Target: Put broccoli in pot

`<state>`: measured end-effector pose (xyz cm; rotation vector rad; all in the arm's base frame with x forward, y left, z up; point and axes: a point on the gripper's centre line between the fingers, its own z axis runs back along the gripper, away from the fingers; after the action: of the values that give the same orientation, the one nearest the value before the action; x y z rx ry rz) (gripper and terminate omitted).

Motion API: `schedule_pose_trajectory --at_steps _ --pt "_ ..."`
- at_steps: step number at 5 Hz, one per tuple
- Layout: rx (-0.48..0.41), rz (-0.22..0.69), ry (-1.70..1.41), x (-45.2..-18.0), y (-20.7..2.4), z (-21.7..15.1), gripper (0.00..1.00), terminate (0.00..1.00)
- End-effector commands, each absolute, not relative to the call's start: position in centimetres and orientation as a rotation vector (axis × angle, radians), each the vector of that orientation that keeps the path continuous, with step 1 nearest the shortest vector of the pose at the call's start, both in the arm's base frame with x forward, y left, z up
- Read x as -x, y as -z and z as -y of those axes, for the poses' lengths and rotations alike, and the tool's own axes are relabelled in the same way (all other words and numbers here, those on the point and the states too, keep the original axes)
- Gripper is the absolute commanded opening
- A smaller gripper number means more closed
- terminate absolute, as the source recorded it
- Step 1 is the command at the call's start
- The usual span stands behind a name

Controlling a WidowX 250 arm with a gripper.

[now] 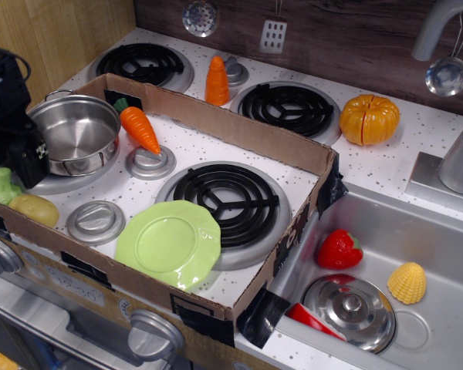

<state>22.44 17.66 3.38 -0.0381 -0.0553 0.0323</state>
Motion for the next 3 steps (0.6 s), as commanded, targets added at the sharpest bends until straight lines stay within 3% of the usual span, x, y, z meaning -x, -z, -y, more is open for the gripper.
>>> schedule_pose_trajectory --at_steps 1,3 --pt "0.035 0.078 -0.029 -22.8 -2.9 -18.5 0.00 0.00" --pt "0.023 0.055 -0.011 -24.0 -3.9 -19.2 0.00 0.00"
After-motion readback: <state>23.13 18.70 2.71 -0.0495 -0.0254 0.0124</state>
